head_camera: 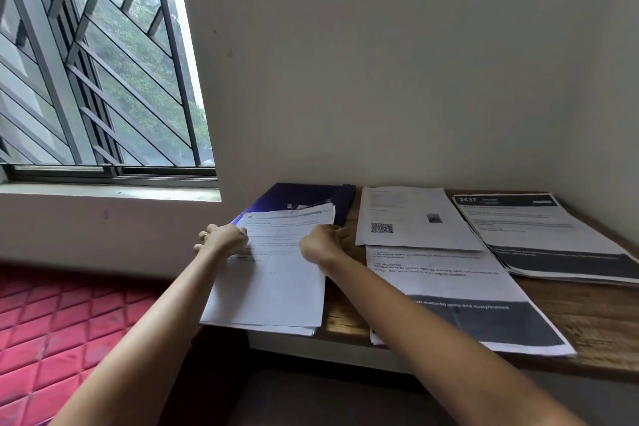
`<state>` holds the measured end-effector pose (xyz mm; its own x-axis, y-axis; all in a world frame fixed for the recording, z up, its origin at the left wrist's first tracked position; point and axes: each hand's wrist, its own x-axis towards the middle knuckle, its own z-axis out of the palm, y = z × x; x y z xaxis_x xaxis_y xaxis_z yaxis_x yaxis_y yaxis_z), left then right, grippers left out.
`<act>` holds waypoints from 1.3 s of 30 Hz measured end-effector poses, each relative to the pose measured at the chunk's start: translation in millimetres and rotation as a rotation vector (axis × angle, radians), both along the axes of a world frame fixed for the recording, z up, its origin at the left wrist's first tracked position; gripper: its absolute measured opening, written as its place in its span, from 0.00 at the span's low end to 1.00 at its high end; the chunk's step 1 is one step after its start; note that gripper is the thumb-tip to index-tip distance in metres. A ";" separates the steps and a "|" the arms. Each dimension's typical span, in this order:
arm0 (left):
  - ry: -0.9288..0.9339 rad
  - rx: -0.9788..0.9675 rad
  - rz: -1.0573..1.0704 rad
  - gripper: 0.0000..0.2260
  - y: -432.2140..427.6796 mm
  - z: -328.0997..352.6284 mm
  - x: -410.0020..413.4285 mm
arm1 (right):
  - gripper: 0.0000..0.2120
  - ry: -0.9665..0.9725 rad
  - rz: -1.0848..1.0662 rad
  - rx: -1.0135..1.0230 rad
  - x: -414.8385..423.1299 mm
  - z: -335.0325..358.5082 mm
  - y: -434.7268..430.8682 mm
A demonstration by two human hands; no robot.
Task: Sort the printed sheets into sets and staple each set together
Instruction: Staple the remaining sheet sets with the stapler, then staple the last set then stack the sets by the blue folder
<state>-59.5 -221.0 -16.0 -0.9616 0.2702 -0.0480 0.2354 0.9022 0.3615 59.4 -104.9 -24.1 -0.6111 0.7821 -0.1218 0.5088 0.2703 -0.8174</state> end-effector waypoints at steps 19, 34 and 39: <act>0.153 0.485 -0.442 0.13 80.4 61.7 88.8 | 0.25 -0.119 -0.145 0.302 96.0 53.8 112.0; -0.191 0.154 -0.486 0.19 167.6 37.6 134.1 | 0.29 -0.442 -0.197 0.294 141.8 23.3 185.7; -0.190 0.169 -0.433 0.18 178.5 33.3 128.4 | 0.28 -0.394 -0.234 0.309 142.9 12.4 189.2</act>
<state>69.0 -42.6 17.3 -0.7378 0.6619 -0.1327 0.4910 0.6611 0.5674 202.3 84.3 -11.7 -0.3714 0.9272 -0.0497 0.8355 0.3103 -0.4535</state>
